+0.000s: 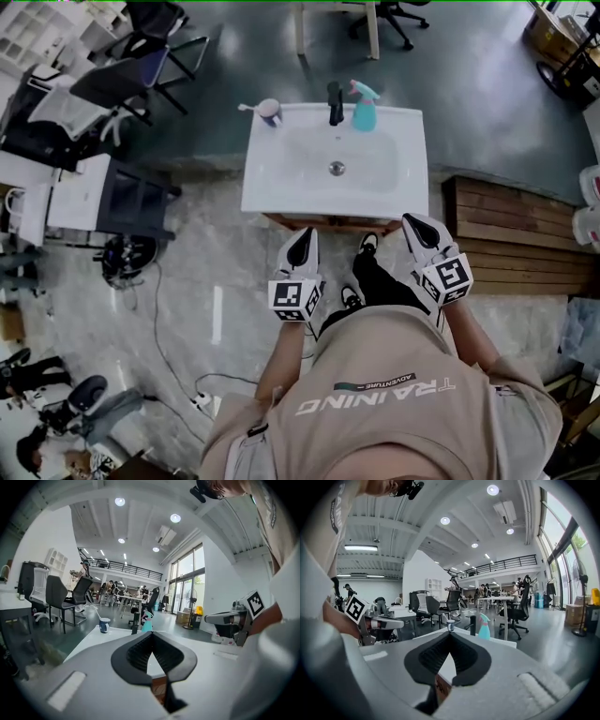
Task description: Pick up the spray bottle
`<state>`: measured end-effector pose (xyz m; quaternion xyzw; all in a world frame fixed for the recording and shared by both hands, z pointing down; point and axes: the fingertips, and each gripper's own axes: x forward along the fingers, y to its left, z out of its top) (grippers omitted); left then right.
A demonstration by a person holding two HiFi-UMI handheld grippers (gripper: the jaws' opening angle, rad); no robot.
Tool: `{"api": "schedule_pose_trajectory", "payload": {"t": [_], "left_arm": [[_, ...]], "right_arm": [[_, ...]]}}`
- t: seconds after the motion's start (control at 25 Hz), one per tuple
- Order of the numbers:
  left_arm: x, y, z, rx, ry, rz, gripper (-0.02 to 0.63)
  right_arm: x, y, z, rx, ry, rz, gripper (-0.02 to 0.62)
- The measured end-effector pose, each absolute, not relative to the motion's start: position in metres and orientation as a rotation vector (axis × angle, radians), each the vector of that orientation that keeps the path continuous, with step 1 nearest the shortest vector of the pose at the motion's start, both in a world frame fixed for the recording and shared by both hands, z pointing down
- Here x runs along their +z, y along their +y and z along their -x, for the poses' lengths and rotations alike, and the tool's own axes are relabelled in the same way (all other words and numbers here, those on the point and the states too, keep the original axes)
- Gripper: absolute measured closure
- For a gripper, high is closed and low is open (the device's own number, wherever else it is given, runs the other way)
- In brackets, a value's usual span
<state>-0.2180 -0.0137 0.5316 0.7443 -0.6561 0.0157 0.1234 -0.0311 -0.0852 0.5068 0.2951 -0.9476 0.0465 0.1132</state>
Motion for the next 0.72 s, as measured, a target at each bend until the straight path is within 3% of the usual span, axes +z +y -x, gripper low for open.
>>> {"api": "schedule_pose_trajectory", "payload": {"t": [0.4, 0.72], "left_arm": [[0.528, -0.087, 0.237, 0.160, -1.894, -2.183, 0.588], [0.500, -0.190, 0.216, 0.166, -1.823, -2.287, 0.588]], "right_arm": [[0.496, -0.177, 0.084, 0.087, -2.881, -0.812, 0.594], [0.507, -0.249, 0.088, 0.017, -2.854, -0.752, 0.594]]}}
